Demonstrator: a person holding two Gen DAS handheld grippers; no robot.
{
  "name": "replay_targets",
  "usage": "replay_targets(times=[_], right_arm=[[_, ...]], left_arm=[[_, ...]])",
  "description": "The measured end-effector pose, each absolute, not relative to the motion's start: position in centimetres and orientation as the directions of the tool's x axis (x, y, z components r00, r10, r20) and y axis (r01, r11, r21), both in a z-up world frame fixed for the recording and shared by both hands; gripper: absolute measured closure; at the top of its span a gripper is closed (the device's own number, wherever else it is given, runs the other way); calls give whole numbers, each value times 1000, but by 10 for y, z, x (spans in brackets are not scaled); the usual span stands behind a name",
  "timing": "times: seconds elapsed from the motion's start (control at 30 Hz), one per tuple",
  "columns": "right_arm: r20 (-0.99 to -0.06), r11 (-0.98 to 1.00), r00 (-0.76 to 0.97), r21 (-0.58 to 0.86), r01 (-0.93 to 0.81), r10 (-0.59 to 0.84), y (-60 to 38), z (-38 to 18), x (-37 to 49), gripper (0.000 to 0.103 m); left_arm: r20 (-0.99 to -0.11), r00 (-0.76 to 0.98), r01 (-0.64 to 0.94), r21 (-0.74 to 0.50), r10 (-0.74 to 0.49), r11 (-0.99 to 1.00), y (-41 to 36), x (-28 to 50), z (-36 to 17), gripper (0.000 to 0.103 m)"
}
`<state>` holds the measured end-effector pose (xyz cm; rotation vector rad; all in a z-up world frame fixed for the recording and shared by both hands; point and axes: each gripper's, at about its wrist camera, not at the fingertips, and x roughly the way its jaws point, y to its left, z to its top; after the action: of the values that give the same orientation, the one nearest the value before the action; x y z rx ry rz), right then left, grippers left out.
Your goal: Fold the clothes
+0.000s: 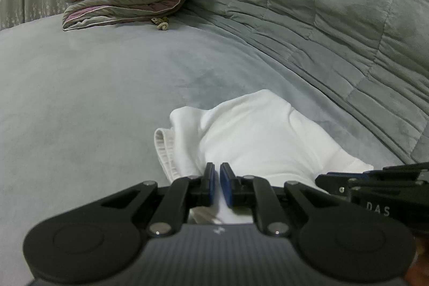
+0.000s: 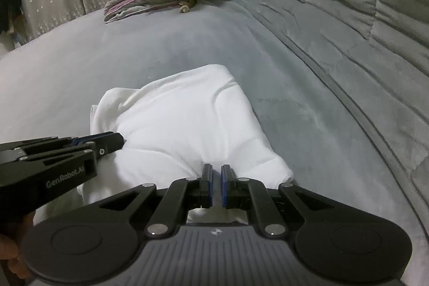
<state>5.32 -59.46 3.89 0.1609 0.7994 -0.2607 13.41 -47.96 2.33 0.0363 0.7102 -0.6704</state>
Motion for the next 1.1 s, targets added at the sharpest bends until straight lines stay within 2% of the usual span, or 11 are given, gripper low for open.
replay_targets(times=[0.7, 0.77, 0.83, 0.87, 0.9, 0.97, 1.1], right_arm=[[-739, 965, 646, -23, 262, -193, -586, 38, 44, 96], [-739, 965, 646, -23, 261, -192, -586, 40, 44, 96], [-725, 969, 666, -7, 248, -175, -588, 49, 41, 95], [-705, 970, 689, 8, 243, -167, -590, 56, 37, 95], [-685, 971, 711, 22, 240, -160, -593, 63, 34, 89], [-647, 967, 745, 49, 251, -161, -600, 77, 33, 83], [-647, 977, 755, 70, 204, -111, -604, 82, 62, 82]], left_arm=[[-624, 557, 597, -158, -548, 786, -478, 133, 26, 94], [-623, 540, 602, -184, -566, 777, -472, 135, 31, 93], [-608, 529, 594, -233, -592, 770, -459, 139, 38, 79], [-598, 528, 587, -256, -603, 768, -453, 142, 41, 76], [-590, 532, 581, -267, -607, 769, -450, 147, 44, 73], [-574, 540, 569, -290, -616, 770, -443, 156, 48, 73], [-543, 550, 562, -320, -634, 762, -437, 172, 54, 72]])
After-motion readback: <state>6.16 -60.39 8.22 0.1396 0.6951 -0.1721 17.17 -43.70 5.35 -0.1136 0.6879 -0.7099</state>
